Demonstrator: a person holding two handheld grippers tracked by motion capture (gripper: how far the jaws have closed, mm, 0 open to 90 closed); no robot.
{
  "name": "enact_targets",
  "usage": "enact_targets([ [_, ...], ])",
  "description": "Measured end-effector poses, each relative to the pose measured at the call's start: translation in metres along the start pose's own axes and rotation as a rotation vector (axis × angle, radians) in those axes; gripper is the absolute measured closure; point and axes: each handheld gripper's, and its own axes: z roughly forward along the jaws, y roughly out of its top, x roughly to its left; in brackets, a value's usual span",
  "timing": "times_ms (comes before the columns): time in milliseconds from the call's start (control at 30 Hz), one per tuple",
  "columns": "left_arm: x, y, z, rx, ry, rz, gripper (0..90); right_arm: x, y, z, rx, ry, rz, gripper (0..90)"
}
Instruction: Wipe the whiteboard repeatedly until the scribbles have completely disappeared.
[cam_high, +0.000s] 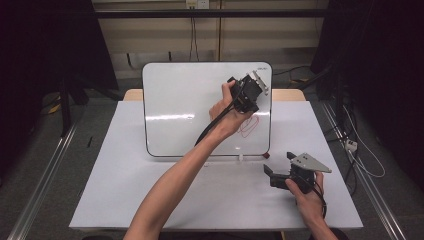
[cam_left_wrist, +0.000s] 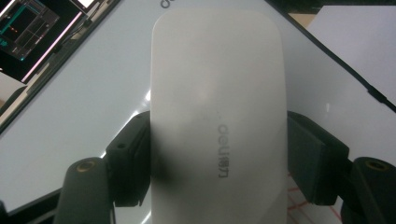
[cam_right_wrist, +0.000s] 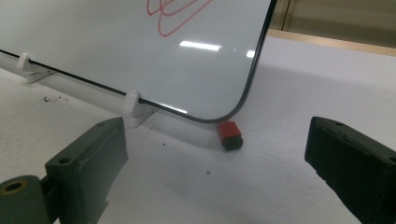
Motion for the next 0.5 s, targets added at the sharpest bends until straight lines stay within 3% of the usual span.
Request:
enact_targets([
  [500,-0.0081,-0.0042,-0.0017,-0.001,-0.006,0.015,31.0,0.0004,0.0000,0.0006,0.002,0.001,-0.005,5.6],
])
